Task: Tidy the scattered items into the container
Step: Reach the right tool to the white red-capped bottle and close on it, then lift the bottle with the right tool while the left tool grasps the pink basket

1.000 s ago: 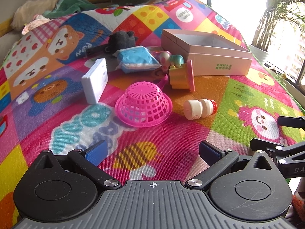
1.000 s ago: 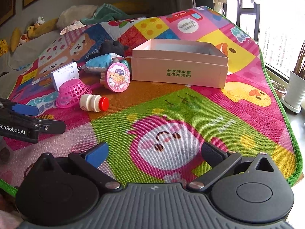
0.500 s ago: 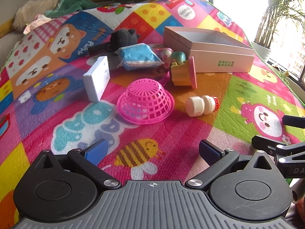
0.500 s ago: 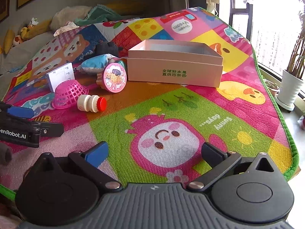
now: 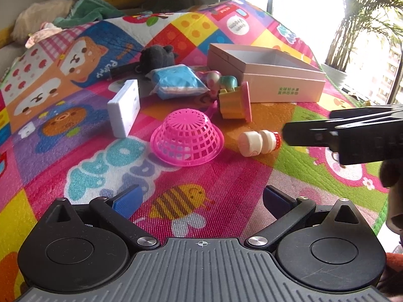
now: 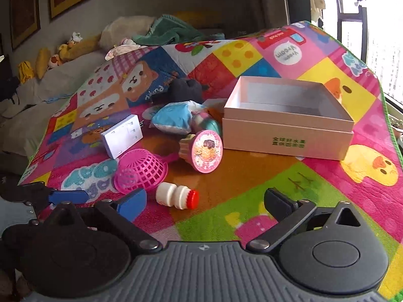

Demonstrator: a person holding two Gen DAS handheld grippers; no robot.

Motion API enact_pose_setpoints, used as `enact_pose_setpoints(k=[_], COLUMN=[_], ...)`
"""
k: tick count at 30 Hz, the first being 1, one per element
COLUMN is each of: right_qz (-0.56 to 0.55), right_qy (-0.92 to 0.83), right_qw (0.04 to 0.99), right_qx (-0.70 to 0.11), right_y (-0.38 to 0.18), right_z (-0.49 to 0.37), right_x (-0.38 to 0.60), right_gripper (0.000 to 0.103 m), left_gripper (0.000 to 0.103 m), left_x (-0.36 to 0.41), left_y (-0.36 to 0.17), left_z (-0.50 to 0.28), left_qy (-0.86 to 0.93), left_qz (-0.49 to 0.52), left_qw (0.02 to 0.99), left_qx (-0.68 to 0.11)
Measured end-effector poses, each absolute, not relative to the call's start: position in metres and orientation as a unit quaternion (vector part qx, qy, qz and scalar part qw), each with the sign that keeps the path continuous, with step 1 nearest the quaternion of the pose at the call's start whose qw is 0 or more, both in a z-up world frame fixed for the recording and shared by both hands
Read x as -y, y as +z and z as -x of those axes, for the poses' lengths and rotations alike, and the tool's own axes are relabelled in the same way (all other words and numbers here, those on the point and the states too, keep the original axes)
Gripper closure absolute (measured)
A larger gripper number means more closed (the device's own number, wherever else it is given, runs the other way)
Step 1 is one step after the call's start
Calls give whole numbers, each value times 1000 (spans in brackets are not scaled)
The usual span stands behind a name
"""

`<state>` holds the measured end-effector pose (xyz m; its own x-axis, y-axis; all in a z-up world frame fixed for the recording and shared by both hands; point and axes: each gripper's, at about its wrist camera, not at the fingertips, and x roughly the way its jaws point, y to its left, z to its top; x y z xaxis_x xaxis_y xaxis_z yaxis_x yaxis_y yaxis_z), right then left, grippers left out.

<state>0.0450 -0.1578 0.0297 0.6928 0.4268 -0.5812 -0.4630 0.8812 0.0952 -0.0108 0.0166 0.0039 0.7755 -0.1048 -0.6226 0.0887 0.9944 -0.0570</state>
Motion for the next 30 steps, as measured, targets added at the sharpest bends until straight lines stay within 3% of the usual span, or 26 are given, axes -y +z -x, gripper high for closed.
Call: enact_pose_setpoints(k=[4,6,8,19,28,30], right_qz=[53,58,50,66,56,51], right_qy=[267,274,279,188,181,183], right_qw=[910,904,898,931,931,931], right_qx=[-313,-321,-336,-307,-312,-310], right_y=[20,15,12,16,5,2], right_z=[-54,-59,-66,-41,-22,-23], right_x=[138,133,134,204,227,226], right_gripper=[27,45,56,56,56,46], left_gripper=[0,0,0,0,0,0], left_x=[-19,-19,-21,-11,-17,-22], left_y=[8,8,8,26,13,11], left_z=[14,13,9,-41,-79,-80], left_qy=[-59,-60,-63,-97,-117,-120], left_qz=[-10,-21,-28,-105,-109,-97], left_qw=[946,944,942,947,933,931], left_qx=[-320,-323,-329,-289,-323,-331])
